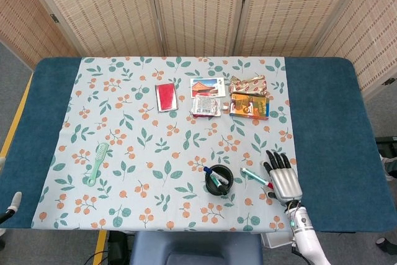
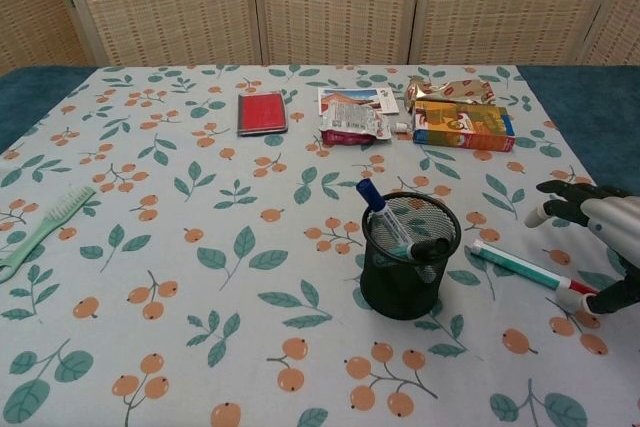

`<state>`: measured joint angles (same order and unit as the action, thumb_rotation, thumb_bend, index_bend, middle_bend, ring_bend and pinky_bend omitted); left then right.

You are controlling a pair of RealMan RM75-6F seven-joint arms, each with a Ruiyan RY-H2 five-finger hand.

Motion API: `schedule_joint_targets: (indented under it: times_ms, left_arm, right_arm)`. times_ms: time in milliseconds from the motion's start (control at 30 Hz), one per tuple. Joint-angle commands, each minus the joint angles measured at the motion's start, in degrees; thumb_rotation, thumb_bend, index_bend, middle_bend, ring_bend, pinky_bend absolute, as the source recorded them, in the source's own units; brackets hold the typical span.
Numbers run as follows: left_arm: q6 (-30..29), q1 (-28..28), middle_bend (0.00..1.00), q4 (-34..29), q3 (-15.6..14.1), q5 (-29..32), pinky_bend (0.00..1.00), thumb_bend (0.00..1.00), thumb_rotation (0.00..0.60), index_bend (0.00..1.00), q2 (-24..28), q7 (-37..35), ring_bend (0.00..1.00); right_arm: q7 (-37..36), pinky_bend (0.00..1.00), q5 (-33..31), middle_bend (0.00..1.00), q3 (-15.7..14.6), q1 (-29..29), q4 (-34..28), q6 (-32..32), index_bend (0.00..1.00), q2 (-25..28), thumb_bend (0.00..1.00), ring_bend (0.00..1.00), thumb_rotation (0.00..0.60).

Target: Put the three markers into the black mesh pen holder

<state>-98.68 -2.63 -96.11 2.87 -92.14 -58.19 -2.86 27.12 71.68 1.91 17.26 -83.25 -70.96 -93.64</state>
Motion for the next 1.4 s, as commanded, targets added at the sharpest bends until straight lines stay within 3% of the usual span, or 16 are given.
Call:
schedule_joint_targets:
  times_ms: [33,333,600,767,1133,1400]
  left_arm:
    - [-0.01,-0.02,0.16,-0.04,0.01,0.03,0.26,0.40,0.600,0.03,-0.03,0.13,0.04]
    - [-0.24,-0.21,0.16,-0.26,-0.06,-0.04,0.26,0.40,0.600,0.03,-0.19,0.89,0.04]
    - [0.11,0.01,0.16,-0.23,0.00,-0.07,0.26,0.40,0.600,0.03,-0.34,1.06,0.04]
    - [0.20,0.07,0.16,-0.23,-0.11,-0.32,0.26,0.40,0.600,0.03,-0.34,1.08,0.04]
    - [-0.07,-0.08,0.16,0.09,-0.02,-0.14,0.26,0.40,0.600,0.03,0.05,-0.09,0.04]
    - [-0.29,-0.25,0.16,0.14,-0.05,-0.10,0.26,0.40,0.600,0.03,0.20,-0.25,0.04]
  right_arm:
    - [0.35,0.00,0.57,0.00,0.55,0.26,1.36,-0.41,0.21,0.16,0.29,0.00,0.600]
    - [-0.02,0.00,1.96,0.00,3.91,2.63,6.09,-0.66,0.21,0.65,0.29,0.00,0.600]
    - [-1.50,0.00,-0.67,0.00,4.45,2.72,-2.88,2.03,0.21,4.34,0.29,0.00,0.600]
    - [1.55,0.00,-0.78,0.00,3.34,3.08,-2.15,2.02,0.22,1.67,0.29,0.00,0.600]
    - [2.90,0.00,-1.86,0.04,3.94,4.86,3.90,3.04,0.35,-5.94,0.29,0.00,0.600]
    - [3.03,0.00,-2.71,0.05,4.67,5.53,5.81,3.63,0.36,-7.70,0.29,0.00,0.600]
